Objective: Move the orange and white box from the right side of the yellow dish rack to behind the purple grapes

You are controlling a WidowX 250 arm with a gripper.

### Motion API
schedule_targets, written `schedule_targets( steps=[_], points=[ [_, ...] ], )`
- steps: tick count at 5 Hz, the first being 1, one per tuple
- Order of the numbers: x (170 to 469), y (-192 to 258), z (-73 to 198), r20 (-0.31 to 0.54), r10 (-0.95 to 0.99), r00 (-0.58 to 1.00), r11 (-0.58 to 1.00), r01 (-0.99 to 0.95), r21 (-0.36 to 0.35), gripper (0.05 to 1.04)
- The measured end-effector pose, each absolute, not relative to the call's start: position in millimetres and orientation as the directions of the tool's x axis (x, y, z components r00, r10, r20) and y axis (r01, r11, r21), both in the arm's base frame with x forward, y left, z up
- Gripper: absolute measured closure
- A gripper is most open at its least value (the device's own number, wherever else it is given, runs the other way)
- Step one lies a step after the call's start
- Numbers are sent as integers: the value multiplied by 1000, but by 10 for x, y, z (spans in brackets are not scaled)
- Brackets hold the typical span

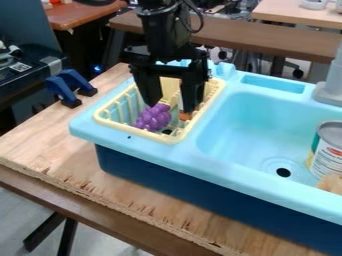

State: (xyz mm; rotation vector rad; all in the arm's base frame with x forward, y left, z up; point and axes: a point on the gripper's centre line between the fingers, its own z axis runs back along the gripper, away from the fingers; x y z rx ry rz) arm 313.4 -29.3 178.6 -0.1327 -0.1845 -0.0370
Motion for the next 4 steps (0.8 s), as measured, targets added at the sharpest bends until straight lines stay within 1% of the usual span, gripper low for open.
schedule_targets(
  steps=[1,2,3,4],
  points=[
    [3134,-293,1692,155,-25,988,991,45,-129,82],
    [3200,-203,1759,184,-27,983,990,51,-129,82],
    [3298,-144,1895,239,-34,971,993,60,-105,82],
    [3458,-109,2011,289,-41,956,995,67,-79,82]
  ],
)
